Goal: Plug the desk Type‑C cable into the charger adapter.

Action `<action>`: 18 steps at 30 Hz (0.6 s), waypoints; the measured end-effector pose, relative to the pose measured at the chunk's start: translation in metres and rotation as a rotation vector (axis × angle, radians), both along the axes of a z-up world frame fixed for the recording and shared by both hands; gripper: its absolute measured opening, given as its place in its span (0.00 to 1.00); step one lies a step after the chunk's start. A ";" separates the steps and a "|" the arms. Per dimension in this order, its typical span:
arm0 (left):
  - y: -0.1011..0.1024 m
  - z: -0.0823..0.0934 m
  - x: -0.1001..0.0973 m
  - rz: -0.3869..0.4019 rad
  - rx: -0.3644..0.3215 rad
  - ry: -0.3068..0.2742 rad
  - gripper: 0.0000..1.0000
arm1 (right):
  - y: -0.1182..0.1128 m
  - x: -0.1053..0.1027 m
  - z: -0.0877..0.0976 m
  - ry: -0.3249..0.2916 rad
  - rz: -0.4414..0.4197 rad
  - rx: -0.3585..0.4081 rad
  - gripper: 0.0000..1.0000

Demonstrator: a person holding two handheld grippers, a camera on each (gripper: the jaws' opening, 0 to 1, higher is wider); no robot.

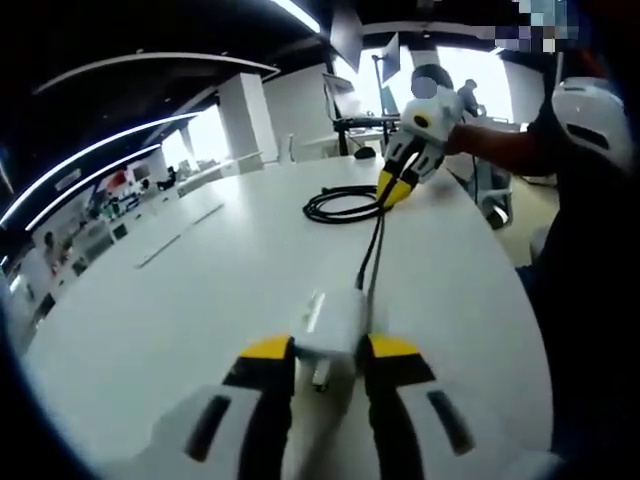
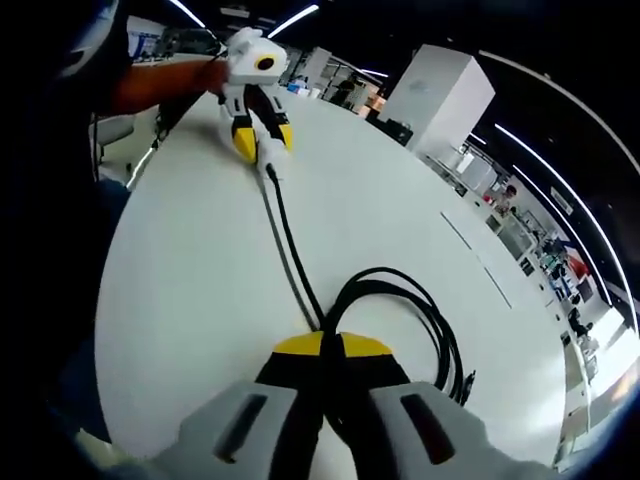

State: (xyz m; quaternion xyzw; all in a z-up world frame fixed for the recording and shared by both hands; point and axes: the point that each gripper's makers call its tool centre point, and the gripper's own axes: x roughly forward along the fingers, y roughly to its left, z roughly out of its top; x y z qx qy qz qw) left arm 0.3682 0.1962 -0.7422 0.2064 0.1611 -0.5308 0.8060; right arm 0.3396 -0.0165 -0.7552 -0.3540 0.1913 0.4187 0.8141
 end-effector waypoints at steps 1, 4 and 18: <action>0.000 0.000 0.001 0.000 0.000 0.000 0.26 | 0.000 0.001 0.000 0.000 0.000 0.000 0.02; 0.000 0.000 0.003 0.002 0.002 -0.002 0.26 | 0.000 0.004 0.000 -0.001 0.000 0.000 0.02; -0.001 0.000 0.014 0.005 0.007 -0.007 0.26 | 0.002 0.014 0.000 -0.004 0.000 0.004 0.02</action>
